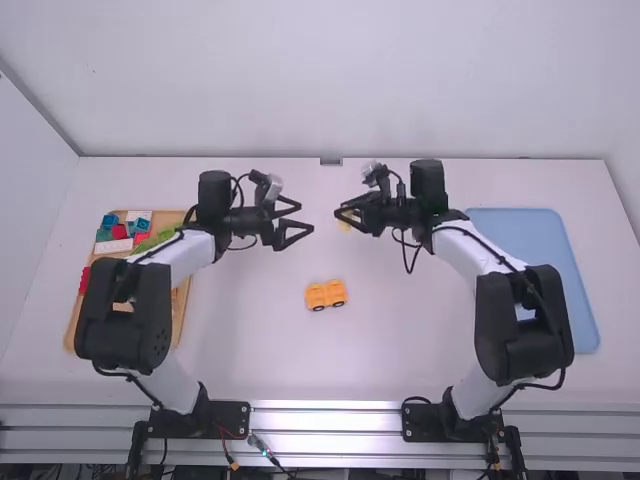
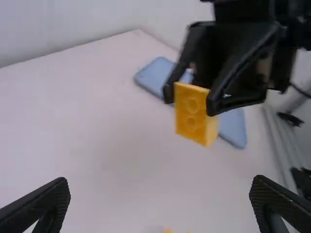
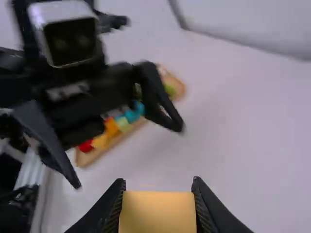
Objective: Assemble lego blocks to make yellow taxi
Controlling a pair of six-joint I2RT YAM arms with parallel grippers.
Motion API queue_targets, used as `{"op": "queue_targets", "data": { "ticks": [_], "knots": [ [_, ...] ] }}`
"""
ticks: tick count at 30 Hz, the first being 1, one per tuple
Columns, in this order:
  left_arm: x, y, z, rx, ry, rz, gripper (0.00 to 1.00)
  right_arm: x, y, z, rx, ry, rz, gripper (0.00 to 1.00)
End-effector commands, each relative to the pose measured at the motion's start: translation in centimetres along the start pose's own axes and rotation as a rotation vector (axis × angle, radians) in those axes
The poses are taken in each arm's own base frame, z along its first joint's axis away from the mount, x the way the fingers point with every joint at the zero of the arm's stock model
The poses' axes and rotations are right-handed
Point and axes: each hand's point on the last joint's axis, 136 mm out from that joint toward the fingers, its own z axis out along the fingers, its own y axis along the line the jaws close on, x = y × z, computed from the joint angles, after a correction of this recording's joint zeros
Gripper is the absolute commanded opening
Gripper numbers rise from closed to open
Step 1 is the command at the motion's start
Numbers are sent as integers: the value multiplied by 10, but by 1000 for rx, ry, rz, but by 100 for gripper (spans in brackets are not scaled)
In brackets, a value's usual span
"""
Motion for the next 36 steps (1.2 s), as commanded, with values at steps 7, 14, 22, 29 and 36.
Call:
{"op": "queue_targets", "data": {
  "ticks": [7, 14, 22, 29, 36],
  "knots": [
    [2, 54, -27, -255, 4, -6, 99, 39, -46, -12, 559, 337, 102, 0],
    [-8, 63, -34, -300, -26, 38, 99, 114, -48, -43, 873, 532, 426, 5],
    [-11, 66, -35, -320, -40, 14, 99, 174, -61, -60, 1012, 462, 831, 0],
    [-10, 66, -35, -318, -39, 5, 99, 210, -54, -69, 1151, 229, 1463, 0],
    [-7, 66, -35, -317, -36, -42, 99, 205, -61, -41, 996, 11, 1763, 0]
  ]
}}
